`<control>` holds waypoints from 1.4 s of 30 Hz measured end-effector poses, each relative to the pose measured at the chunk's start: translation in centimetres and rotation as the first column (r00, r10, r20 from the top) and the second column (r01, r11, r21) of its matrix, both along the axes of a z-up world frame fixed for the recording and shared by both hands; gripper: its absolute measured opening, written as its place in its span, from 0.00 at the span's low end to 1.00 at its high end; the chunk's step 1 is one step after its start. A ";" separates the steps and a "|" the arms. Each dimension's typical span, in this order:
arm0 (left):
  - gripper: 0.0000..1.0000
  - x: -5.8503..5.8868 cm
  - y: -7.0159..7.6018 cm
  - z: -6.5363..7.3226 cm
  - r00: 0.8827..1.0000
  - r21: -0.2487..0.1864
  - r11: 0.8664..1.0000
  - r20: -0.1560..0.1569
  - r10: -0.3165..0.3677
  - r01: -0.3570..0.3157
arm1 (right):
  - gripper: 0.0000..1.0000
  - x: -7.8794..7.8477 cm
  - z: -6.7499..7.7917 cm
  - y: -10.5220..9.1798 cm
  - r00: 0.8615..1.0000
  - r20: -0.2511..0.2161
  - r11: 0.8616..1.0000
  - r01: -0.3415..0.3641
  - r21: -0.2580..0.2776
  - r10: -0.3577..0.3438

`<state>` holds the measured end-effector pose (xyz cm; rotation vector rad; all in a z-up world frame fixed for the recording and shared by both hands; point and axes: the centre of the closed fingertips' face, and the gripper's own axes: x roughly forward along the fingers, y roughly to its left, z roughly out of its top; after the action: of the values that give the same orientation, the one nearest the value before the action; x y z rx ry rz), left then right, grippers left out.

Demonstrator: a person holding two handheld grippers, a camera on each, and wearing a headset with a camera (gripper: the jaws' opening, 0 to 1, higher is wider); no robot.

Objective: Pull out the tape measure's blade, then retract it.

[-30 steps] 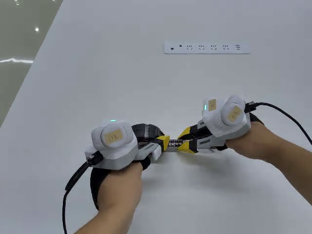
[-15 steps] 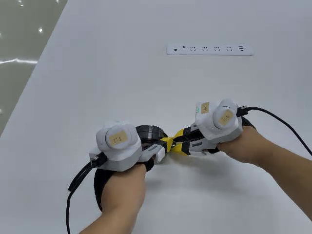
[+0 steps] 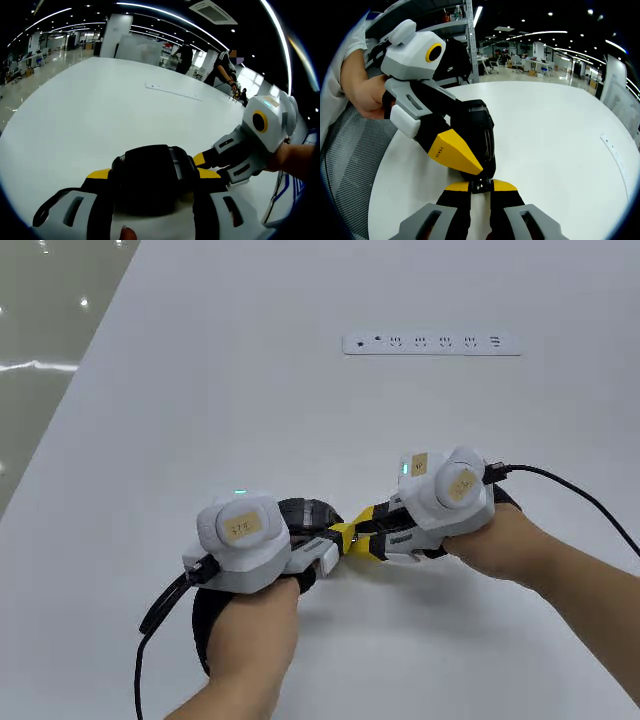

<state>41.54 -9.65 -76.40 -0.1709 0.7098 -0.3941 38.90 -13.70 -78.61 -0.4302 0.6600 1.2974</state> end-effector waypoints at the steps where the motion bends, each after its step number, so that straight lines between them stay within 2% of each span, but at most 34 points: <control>1: 0.61 0.0 0.0 0.0 1.000 0.000 1.000 0.001 0.001 -0.001 | 0.11 0.0 0.0 0.0 1.000 0.001 1.000 0.000 -0.001 0.000; 4: 0.61 0.0 0.0 0.0 1.000 0.000 1.000 0.007 -0.003 0.003 | 0.11 0.0 0.0 0.0 1.000 0.000 1.000 -0.001 -0.005 0.001; 6: 0.61 0.0 -0.1 0.1 1.000 -0.010 1.000 0.009 -0.010 0.011 | 0.12 0.0 0.0 0.0 0.999 0.025 1.000 -0.021 -0.017 0.021; 11: 0.62 -0.2 -0.1 0.1 0.999 -0.002 0.999 0.001 -0.033 0.033 | 0.20 0.0 -0.1 -0.1 1.000 0.013 1.000 -0.009 -0.022 0.010; 18: 0.61 -0.2 -0.1 0.1 0.999 -0.001 0.999 0.003 -0.044 0.044 | 0.20 -0.1 0.0 -0.1 1.000 0.010 1.000 0.000 -0.014 0.000; 22: 0.61 -0.5 0.2 0.5 0.998 0.005 0.998 0.018 -0.062 0.062 | 0.20 0.0 0.3 -0.2 1.000 0.006 1.000 0.015 -0.004 -0.015; 24: 0.62 -0.5 0.4 0.9 0.998 -0.013 0.998 0.020 -0.062 0.062 | 0.21 -0.1 0.4 -0.4 1.000 0.005 1.000 0.021 -0.002 -0.021; 27: 0.63 -0.7 0.7 1.3 0.997 -0.015 0.997 0.029 -0.072 0.072 | 0.22 -0.1 1.0 -0.5 0.999 -0.009 0.999 0.048 0.026 -0.048; 28: 0.63 -0.8 0.8 1.5 0.995 0.004 0.996 0.042 -0.092 0.092 | 0.22 0.0 1.1 -0.7 0.998 -0.008 0.998 0.057 0.027 -0.057; 30: 0.63 -1.2 0.9 1.8 0.993 0.003 0.994 0.050 -0.111 0.111 | 0.23 -0.1 1.2 -0.9 0.998 -0.014 0.997 0.068 0.030 -0.067; 32: 0.63 -1.4 1.2 1.9 0.988 0.025 0.990 0.062 -0.141 0.139 | 0.23 -0.3 1.5 -1.0 0.997 -0.017 0.996 0.080 0.039 -0.079; 36: 0.64 -2.0 1.7 2.1 0.987 -0.002 0.989 0.064 -0.148 0.148 | 0.24 -0.4 1.9 -1.4 0.994 -0.019 0.992 0.112 0.056 -0.111; 38: 0.64 -2.4 1.7 2.2 0.980 0.013 0.983 0.080 -0.182 0.181 | 0.24 -0.5 2.2 -1.7 0.992 -0.014 0.989 0.129 0.067 -0.128; 42: 0.64 -3.0 2.5 2.2 0.973 0.030 0.977 0.088 -0.215 0.213 | 0.26 -0.8 2.7 -2.2 0.988 -0.004 0.985 0.153 0.079 -0.154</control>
<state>38.59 -7.11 -74.15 -0.0560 0.6439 -0.5965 38.07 -15.85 -75.88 -0.3096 0.6260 1.1724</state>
